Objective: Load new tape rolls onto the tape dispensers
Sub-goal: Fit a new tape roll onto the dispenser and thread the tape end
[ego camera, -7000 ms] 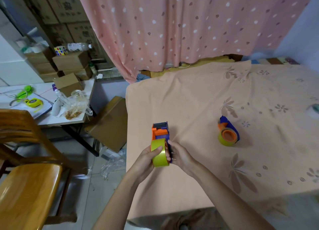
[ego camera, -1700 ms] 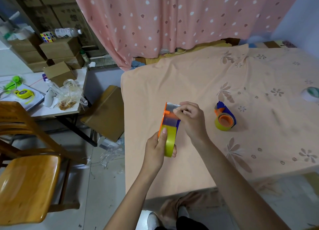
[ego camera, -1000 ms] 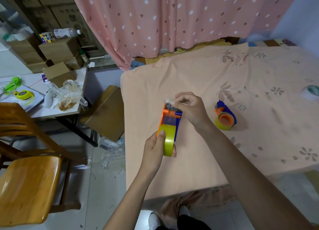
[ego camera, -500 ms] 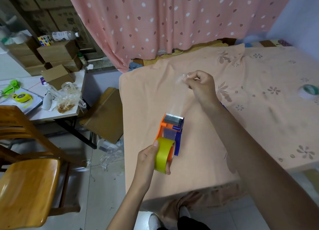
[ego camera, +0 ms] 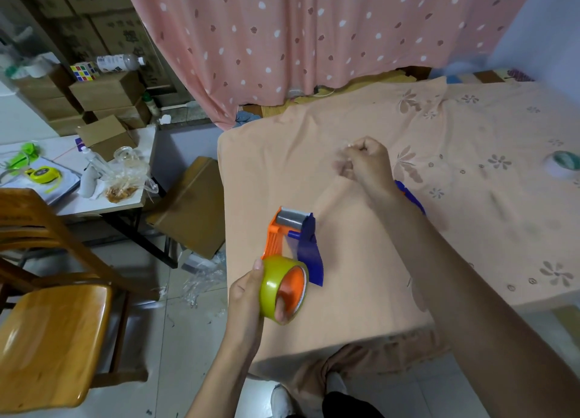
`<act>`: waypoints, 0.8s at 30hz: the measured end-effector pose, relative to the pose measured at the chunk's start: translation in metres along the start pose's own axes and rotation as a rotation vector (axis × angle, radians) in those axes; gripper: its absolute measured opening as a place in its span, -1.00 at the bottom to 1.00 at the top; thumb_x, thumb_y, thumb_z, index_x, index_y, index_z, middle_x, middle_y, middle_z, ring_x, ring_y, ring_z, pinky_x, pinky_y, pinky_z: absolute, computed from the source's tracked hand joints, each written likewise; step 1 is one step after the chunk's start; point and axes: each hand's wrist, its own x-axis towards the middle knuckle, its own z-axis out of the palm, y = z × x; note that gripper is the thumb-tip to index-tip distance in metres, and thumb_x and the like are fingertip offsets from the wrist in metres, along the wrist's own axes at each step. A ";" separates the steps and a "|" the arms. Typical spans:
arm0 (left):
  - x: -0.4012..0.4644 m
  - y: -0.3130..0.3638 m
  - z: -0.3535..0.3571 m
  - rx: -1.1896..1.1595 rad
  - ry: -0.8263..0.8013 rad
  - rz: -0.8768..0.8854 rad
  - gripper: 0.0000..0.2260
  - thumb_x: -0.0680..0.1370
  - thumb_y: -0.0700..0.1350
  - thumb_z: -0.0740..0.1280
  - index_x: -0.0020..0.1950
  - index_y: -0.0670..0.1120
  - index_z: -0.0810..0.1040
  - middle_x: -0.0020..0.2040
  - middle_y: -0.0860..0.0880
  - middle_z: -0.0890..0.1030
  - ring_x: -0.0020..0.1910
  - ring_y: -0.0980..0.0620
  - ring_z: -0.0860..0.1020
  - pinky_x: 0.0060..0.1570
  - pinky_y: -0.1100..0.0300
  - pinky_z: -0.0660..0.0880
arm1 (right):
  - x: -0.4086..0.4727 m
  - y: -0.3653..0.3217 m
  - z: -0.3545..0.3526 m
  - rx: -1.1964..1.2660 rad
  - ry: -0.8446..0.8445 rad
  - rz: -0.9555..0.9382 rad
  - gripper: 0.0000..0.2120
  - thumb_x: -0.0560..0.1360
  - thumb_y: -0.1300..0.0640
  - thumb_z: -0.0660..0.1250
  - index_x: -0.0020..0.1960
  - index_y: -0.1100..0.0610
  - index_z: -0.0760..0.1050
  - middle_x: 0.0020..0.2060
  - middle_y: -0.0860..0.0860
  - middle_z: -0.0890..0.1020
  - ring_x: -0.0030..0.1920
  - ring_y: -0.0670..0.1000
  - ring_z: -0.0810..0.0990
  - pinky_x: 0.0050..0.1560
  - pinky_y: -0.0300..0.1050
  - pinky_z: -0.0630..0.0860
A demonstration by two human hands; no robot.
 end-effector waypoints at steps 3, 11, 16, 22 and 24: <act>0.003 0.002 -0.002 -0.125 0.065 -0.043 -0.51 0.47 0.18 0.15 -0.36 -0.23 0.49 -0.70 -0.14 0.33 -0.71 0.01 0.31 -0.61 0.27 0.34 | -0.022 0.026 -0.002 0.181 0.023 0.236 -0.79 0.48 0.41 0.23 -0.01 0.15 0.32 -0.22 0.12 0.56 -0.35 0.03 0.55 -0.31 -0.20 0.54; 0.014 0.012 0.005 -0.242 0.077 -0.051 -0.57 0.50 0.20 0.15 -0.27 -0.16 0.45 -0.69 -0.09 0.31 -0.69 0.04 0.30 -0.59 0.30 0.34 | -0.081 0.077 0.014 0.350 0.075 0.514 -0.73 0.49 0.42 0.09 -0.12 0.16 0.49 -0.26 0.07 0.56 -0.33 0.04 0.51 -0.31 -0.14 0.41; 0.021 0.014 0.010 -0.313 0.068 -0.058 -0.56 0.60 0.16 0.07 -0.26 -0.15 0.40 -0.70 -0.06 0.30 -0.70 0.06 0.29 -0.58 0.32 0.34 | -0.101 0.090 0.023 0.365 0.044 0.640 -0.86 0.50 0.24 0.25 -0.02 0.19 0.58 -0.07 0.13 0.67 -0.13 0.09 0.63 -0.01 0.02 0.58; 0.029 0.015 0.014 -0.319 0.060 -0.079 -0.59 0.49 0.21 0.18 -0.18 -0.14 0.45 -0.68 -0.05 0.34 -0.67 0.07 0.32 -0.56 0.30 0.38 | -0.110 0.090 0.020 0.321 0.062 0.582 -0.86 0.49 0.16 0.29 -0.04 0.19 0.57 -0.14 0.08 0.66 -0.14 0.03 0.63 -0.12 -0.11 0.57; 0.032 0.014 0.014 -0.343 0.063 -0.090 -0.60 0.52 0.20 0.18 -0.08 -0.16 0.45 -0.66 -0.05 0.34 -0.66 0.07 0.33 -0.56 0.29 0.39 | -0.111 0.091 0.019 0.333 0.056 0.577 -0.81 0.49 0.12 0.31 0.03 0.20 0.57 -0.12 0.08 0.67 -0.11 0.03 0.65 -0.11 -0.10 0.57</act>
